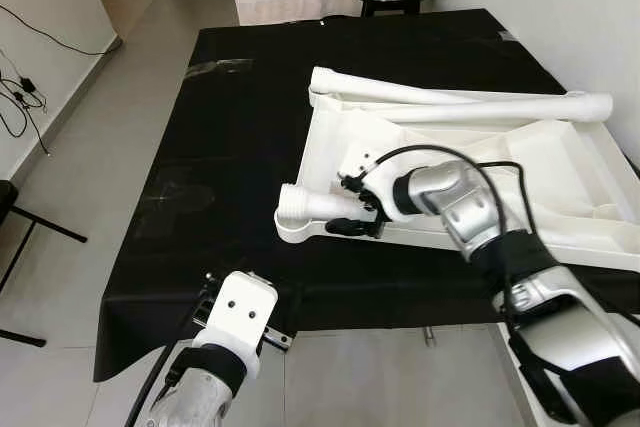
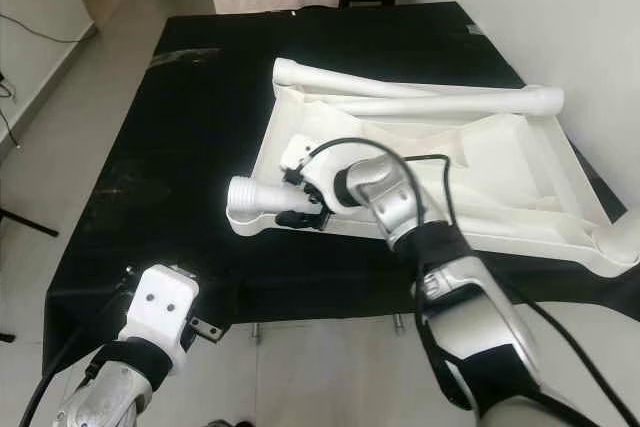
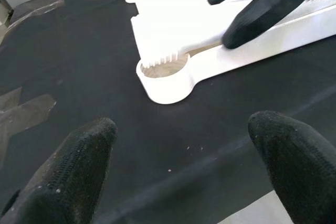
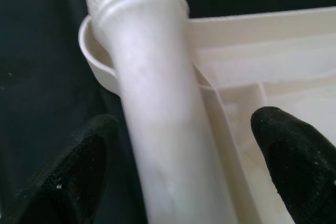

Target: Building children table

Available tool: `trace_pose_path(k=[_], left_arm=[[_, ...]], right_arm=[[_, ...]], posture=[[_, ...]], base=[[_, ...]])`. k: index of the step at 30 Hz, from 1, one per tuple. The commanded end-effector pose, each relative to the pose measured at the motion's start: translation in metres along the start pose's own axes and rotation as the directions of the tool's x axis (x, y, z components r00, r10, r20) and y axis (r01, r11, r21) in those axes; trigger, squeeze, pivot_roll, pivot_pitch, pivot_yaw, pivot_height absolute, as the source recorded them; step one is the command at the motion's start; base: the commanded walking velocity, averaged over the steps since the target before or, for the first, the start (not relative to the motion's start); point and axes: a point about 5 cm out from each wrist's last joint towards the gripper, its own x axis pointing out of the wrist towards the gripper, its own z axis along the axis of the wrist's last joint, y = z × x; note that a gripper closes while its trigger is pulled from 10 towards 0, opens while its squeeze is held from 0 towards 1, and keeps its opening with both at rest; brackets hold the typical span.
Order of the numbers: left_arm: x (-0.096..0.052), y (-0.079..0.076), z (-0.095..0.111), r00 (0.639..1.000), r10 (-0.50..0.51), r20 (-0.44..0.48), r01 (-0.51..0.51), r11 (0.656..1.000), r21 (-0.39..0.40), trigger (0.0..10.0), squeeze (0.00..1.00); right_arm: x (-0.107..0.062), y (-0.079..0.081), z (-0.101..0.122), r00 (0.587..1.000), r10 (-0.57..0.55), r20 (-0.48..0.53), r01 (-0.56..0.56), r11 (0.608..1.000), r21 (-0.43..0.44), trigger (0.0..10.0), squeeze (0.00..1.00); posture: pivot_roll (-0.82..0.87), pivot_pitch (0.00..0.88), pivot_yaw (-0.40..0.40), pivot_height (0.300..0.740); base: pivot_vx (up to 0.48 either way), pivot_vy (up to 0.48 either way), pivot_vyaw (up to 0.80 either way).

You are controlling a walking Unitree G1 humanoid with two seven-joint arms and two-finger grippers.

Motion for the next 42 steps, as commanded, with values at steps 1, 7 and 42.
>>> trace_pose_path(k=[1, 7, 42], left_arm=[[-0.001, -0.002, -0.005, 1.000, -0.009, -0.020, 0.009, 1.000, -0.002, 10.0, 0.00], [-0.001, -0.001, -0.005, 1.000, -0.008, -0.019, 0.008, 1.000, -0.001, 10.0, 0.00], [0.007, 0.006, 0.006, 0.999, -0.031, 0.027, 0.029, 0.996, 0.080, 10.0, 0.00]], right_arm=[[-0.003, -0.001, 0.005, 1.000, 0.020, 0.019, -0.020, 1.000, -0.010, 10.0, 0.00], [-0.012, -0.006, -0.006, 1.000, 0.005, -0.020, -0.005, 1.000, -0.003, 10.0, 0.00], [-0.020, -0.015, -0.001, 0.995, -0.085, 0.046, 0.087, 0.995, -0.047, 0.0, 0.00]], posture=[[-0.05, 0.119, 0.003, 0.740], [-0.05, 0.122, 0.003, 0.740], [-0.05, 0.115, 0.004, 0.740]], base=[[0.000, 0.000, 0.00], [0.000, 0.000, 0.00], [0.000, 0.000, 0.00]])
